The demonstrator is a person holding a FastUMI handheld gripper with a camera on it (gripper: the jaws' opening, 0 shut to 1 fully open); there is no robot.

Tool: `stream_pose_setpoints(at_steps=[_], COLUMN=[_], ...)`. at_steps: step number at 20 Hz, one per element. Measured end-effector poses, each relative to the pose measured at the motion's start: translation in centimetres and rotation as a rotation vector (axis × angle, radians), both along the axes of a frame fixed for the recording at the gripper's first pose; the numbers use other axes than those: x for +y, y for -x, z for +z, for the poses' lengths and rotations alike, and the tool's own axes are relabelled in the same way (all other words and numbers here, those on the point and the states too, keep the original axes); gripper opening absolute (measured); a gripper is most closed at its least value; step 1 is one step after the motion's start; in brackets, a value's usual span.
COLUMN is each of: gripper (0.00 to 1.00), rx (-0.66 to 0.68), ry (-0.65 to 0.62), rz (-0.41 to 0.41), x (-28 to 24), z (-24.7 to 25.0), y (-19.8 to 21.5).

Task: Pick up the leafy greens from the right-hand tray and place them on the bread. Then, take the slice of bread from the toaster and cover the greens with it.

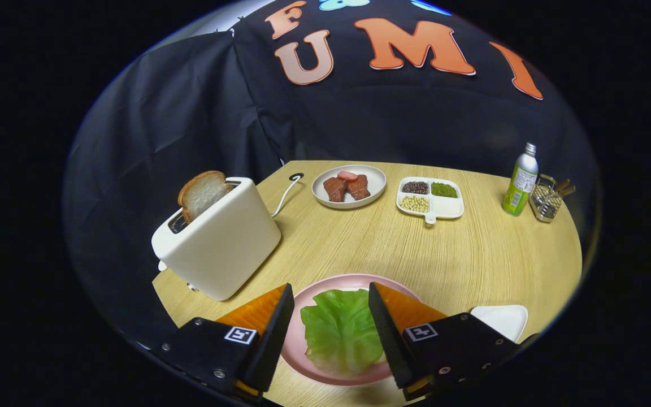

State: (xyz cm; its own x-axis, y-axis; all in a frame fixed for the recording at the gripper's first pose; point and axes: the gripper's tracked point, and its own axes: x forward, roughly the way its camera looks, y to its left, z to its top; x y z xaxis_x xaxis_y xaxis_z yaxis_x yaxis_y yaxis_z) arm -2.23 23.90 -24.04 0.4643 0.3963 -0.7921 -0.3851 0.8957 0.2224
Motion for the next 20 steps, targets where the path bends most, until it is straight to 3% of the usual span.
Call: stream_pose_setpoints(at_steps=[8,20], gripper=[0.87,0.87], rx=[0.002,-0.024], ry=[-0.064,-0.055], rz=[0.024,0.161], x=[4.4,13.8], z=[4.9,8.7], y=[-2.8,-6.4])
